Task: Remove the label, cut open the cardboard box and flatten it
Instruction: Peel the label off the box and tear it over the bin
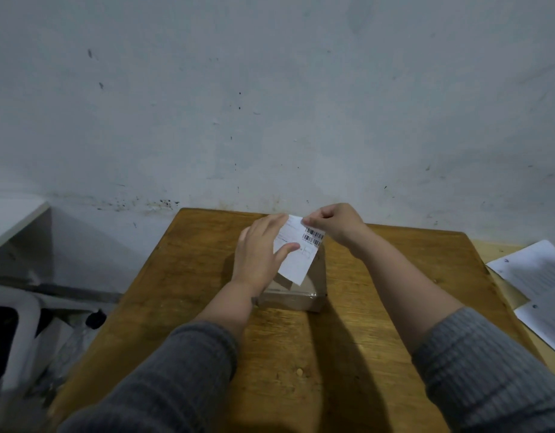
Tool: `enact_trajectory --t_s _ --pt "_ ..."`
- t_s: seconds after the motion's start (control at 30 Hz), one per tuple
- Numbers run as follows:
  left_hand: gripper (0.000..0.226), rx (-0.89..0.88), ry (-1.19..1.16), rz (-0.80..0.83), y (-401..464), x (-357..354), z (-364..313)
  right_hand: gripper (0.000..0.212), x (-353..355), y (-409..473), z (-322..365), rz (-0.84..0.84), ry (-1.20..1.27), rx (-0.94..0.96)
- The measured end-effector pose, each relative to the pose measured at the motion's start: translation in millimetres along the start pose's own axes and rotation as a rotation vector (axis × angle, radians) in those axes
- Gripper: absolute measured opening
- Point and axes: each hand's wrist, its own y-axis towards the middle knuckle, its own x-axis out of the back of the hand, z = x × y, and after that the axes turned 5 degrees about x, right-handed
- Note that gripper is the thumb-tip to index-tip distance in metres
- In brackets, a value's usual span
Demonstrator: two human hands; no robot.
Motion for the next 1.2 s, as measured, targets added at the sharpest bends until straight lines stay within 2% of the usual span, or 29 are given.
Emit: enact_trajectory --t_s 0.17,0.27,0.4,0.53,0.67,0.8,1.0,1.13,1.2 --pt "0.038 0.050 -0.147 -0.006 -6 18 -9 0.014 4 -23 10 0.000 0.046 0.027" --pt "0.027 0.143 -0.346 0.025 -17 34 -17 0.013 6 -42 10 -0.080 0.105 0.049" --pt "0.016 0.170 -0.442 0.037 -38 56 -25 0.005 -1 -78 2 -0.174 0.106 0.104" --pt "0.008 0.212 -0.497 0.113 -72 70 -28 0.030 -19 -128 -11 -0.155 0.071 0.172" --pt "0.005 0.288 -0.570 0.212 -114 78 -37 0.036 -28 -184 -22 -0.092 0.216 0.102" --pt "0.009 0.283 -0.613 0.353 -152 79 -51 0.026 -28 -236 -36 -0.134 0.367 -0.026" --pt "0.011 0.162 -0.546 0.428 -189 72 -87 0.025 -11 -294 -55 -0.211 0.087 0.003" --pt "0.014 0.076 -0.455 0.418 -210 59 -121 0.013 7 -320 -64 -0.264 -0.046 0.019" --pt "0.018 0.053 -0.381 0.408 -222 49 -136 0.015 18 -332 -74 -0.292 -0.097 0.016"
